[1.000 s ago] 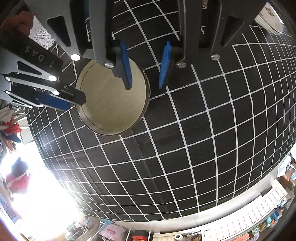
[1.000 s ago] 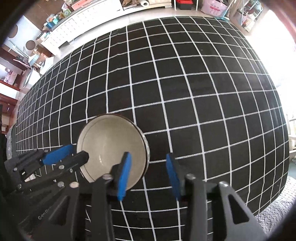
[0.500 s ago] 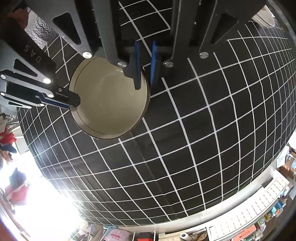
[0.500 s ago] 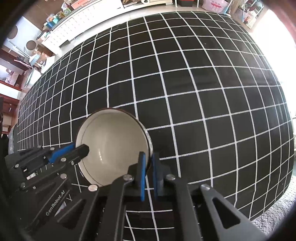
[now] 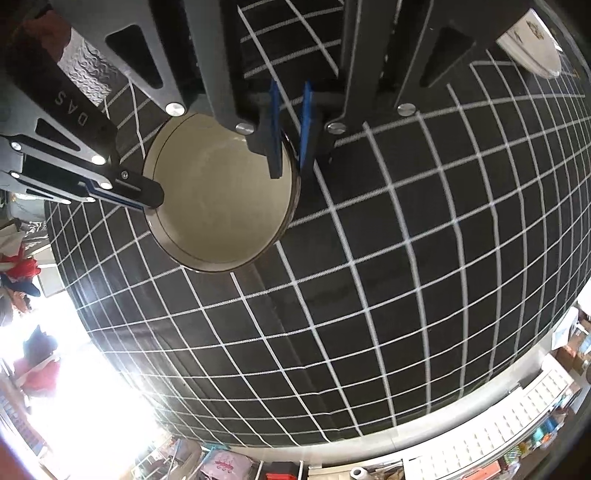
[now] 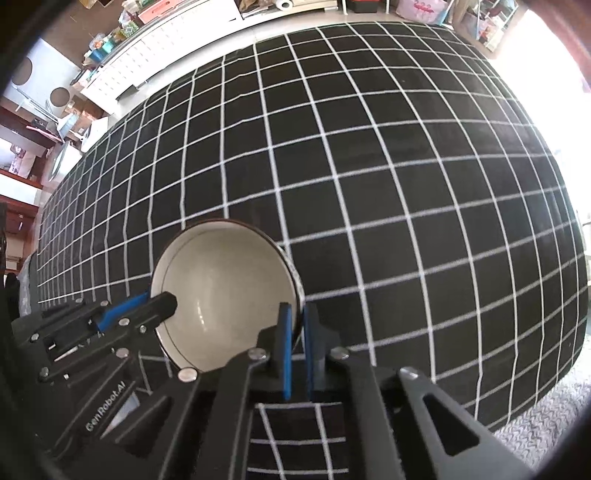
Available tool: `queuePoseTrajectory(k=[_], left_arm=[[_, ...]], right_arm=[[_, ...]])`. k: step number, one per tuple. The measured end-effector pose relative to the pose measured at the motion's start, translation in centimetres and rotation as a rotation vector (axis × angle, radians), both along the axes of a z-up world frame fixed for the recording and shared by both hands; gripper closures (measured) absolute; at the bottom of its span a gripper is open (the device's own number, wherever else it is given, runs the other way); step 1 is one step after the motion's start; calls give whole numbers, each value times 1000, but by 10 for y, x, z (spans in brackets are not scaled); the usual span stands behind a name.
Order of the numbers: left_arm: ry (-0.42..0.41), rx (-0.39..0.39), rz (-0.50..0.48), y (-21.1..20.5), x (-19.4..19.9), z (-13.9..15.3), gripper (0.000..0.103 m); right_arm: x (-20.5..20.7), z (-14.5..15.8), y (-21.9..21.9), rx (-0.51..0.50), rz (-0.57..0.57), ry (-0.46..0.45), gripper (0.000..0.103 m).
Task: Organize plates and bowls
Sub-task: 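Lift the floral bowl with both grippers toward the stacked bowls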
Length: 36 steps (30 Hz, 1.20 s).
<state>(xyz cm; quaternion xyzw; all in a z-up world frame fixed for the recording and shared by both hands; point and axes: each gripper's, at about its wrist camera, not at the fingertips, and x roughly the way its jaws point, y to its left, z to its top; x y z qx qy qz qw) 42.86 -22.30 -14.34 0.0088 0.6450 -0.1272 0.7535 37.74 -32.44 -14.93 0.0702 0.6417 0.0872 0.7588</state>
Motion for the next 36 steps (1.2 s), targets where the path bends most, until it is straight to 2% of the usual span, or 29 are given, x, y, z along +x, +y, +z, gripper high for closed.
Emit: queuePoseTrajectory(k=[9,14,19,27,36], left_arm=[[-39,-28,44,39,-53,38,95],[-83,-31,88,77,-85,65,95],[-93,-58,147,123,-110,82,95],[-88,-45,211,171,-142,77,95],[-59,-17,253,202,-169,52,95]], right_arm=[[-39,50,32,-27,33,-65,95],[-61,77,64,-40,66,-112,95],[-79,91,100,-34,109,-136,95],[-103,88,150,-24,181,-138,95],[-113,62,182,-39,226,-94,95]])
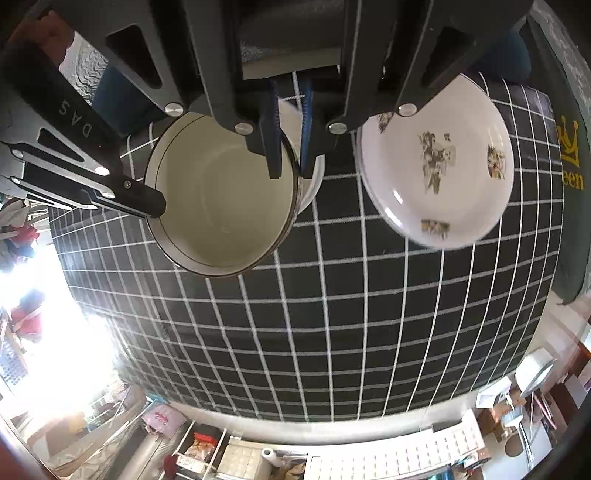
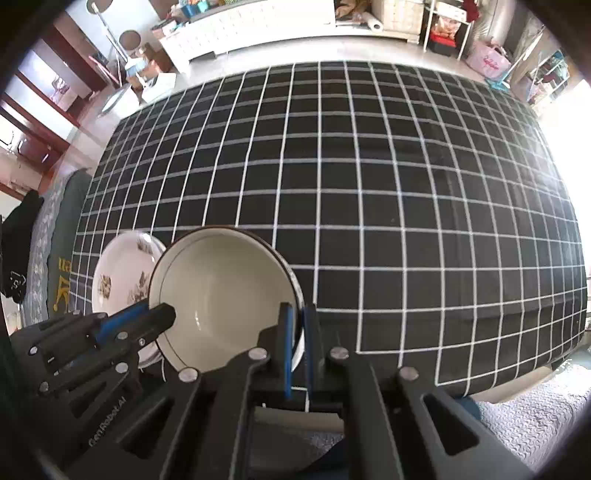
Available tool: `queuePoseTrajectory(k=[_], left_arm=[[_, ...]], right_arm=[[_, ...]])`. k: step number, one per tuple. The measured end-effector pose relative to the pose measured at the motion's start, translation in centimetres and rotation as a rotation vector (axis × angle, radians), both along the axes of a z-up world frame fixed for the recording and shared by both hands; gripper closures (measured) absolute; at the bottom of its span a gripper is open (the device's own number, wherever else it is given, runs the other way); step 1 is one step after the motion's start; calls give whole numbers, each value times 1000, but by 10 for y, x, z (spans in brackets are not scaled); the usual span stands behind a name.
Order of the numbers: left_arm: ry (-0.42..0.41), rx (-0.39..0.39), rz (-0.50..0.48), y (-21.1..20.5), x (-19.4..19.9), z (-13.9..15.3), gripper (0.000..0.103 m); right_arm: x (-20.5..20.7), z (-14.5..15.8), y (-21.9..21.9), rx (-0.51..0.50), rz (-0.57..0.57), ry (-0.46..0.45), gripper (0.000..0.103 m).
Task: Organize plates and bowls
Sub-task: 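Lift the floral bowl with both grippers toward the stacked bowls, then lower the floral bowl into the cream bowl with both grippers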
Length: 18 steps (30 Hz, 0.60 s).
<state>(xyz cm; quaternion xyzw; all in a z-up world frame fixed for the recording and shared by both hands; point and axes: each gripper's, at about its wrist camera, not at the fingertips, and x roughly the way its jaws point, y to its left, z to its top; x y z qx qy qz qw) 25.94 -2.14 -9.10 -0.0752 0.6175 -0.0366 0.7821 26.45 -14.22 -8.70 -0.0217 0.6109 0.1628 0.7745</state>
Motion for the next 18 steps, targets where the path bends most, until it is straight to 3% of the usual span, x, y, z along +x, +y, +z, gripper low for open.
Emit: queuePoseTrajectory(k=[18], left_arm=[[52,10,-13,-7,-20,-31,95]], right_arm=[[-16,-25,12,-43,23,44,95]])
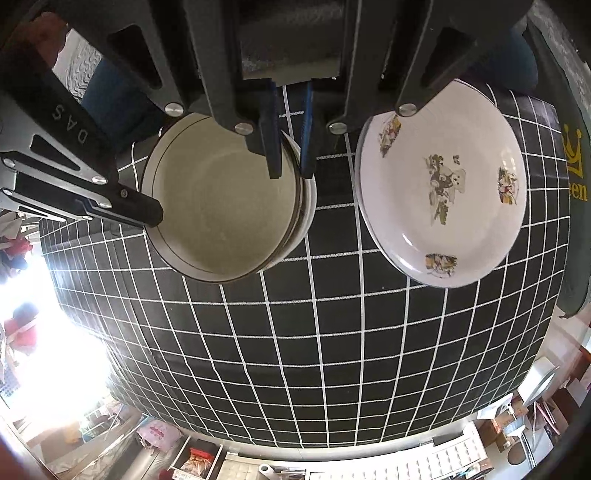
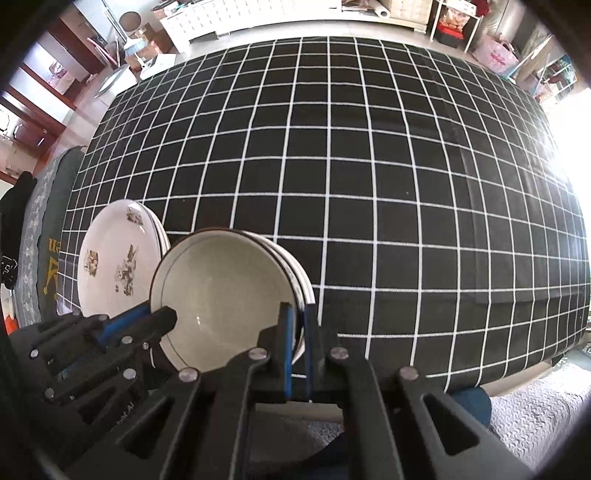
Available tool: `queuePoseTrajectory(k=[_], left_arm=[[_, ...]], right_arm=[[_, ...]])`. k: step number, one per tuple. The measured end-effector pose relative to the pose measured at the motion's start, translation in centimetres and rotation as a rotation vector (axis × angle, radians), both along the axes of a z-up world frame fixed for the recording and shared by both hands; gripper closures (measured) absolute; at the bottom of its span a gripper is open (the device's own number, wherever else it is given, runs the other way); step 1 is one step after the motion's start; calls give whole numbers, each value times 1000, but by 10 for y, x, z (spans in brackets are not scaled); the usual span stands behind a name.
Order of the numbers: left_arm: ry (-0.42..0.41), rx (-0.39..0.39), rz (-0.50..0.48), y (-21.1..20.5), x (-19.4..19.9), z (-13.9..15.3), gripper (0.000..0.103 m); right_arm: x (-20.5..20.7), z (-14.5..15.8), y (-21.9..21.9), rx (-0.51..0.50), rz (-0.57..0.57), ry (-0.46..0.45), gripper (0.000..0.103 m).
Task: Organize plates and bowls
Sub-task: 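Lower the floral bowl into the cream bowl with both grippers, then open both grippers and regrasp the rim of the nested bowl stack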
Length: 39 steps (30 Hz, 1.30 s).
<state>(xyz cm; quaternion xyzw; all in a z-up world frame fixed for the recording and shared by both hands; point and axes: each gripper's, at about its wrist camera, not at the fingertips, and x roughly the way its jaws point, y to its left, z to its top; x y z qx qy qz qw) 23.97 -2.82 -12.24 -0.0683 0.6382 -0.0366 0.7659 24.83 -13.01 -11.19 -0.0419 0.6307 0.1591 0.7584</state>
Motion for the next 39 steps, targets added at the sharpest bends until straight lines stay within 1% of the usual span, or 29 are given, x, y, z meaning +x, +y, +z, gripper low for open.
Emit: queuePoseTrajectory(k=[6,20,26,28,29,30,31,33,34,35,36,37,38,39], left_arm=[[-2,6,-1,0,0,-7,95],[-4,-20,17,3,2,-14,95],[-4,-50,22,8,0,-16,95],[-12,-63,24,12,-1,-15,89],[-21,-65,26,14,-3,-13,83],[-27,-65,29,16,-2,-11,81],[-33,-66,33,18,-2,-9,81],[-39,-71,37,22,-2,-5,79],[-43,-73,37,23,-2,-3,78],[-47,-74,36,24,-3,-1,76],[-51,-74,34,24,-3,1,76],[-57,-71,35,24,-3,2,76],[-61,-73,37,26,-2,5,73],[-65,-76,38,27,-4,6,69]], right_arm=[[0,-3,1,-8,4,0,95],[3,-4,2,-9,6,10,94],[10,-5,-8,45,-39,57,94],[9,-3,-10,58,-45,65,94],[8,-3,-10,59,-45,66,94],[8,-2,-10,62,-46,68,94],[7,-1,-11,63,-49,66,93],[6,1,-11,61,-49,59,91],[5,3,-11,54,-47,50,85],[4,5,-11,49,-46,40,76],[4,6,-12,49,-48,32,69],[4,7,-13,54,-52,26,56],[3,9,-14,62,-58,21,47],[3,9,-15,67,-62,17,45]])
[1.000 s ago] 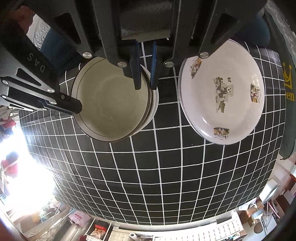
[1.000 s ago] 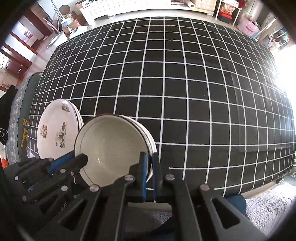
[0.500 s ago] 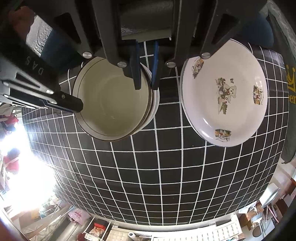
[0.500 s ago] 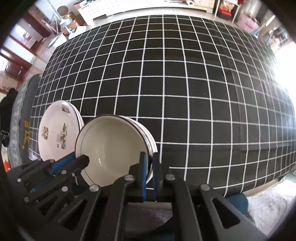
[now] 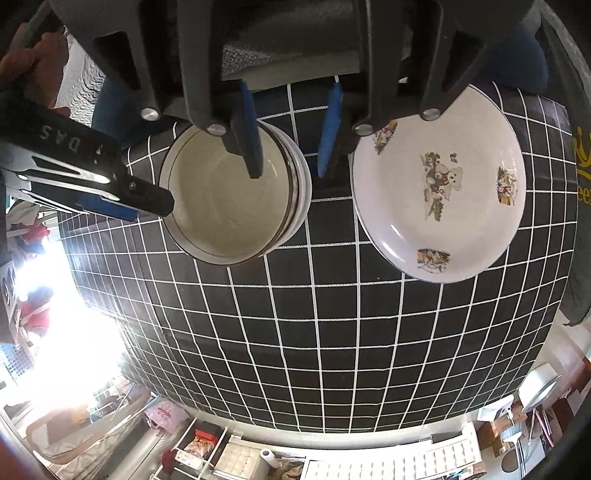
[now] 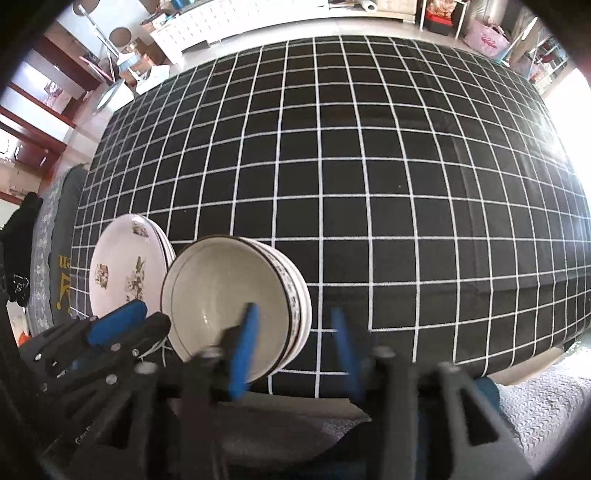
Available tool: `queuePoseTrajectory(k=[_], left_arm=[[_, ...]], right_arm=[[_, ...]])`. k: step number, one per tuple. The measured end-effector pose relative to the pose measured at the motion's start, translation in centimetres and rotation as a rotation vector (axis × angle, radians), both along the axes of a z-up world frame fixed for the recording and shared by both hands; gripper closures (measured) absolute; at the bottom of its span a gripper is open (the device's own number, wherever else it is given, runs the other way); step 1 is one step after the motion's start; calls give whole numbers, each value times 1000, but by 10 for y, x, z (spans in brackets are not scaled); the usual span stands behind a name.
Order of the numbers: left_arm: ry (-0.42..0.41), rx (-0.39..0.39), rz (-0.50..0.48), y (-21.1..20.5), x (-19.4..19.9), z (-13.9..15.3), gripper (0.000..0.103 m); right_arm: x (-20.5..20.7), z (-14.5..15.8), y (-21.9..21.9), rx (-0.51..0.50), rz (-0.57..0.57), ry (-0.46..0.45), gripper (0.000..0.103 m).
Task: Organize plates and bowls
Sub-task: 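Open both grippers and regrasp the rim of the nested bowl stack, then lift the nested bowl stack with both grippers over the plate stack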
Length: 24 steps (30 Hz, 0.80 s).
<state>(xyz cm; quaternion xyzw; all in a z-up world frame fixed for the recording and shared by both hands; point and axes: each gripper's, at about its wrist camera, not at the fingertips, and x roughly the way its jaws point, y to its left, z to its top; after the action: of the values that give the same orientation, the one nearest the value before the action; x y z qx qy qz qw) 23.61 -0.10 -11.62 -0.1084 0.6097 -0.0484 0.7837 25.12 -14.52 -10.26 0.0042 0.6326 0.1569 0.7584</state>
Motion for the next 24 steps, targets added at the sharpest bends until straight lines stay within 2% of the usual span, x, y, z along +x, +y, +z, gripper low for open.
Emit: queuePoseTrajectory(k=[3,6,9,18,24], left_arm=[[-20,-26,9,9,-6,2,57],[-26,-84,23,23,-11,-2,53],[-25,-141,32,35,-12,-9,48],[5,-255,-8,47,-3,-37,47],[42,-280,-59,43,3,-65,47]], right_arm=[[-4,4,-3,29,-9,-15,43],[-11,10,-16,89,-86,-56,38],[-17,6,-24,150,-160,-48,36],[-24,-17,-21,242,-258,0,36],[-15,-41,-23,237,-296,75,36]])
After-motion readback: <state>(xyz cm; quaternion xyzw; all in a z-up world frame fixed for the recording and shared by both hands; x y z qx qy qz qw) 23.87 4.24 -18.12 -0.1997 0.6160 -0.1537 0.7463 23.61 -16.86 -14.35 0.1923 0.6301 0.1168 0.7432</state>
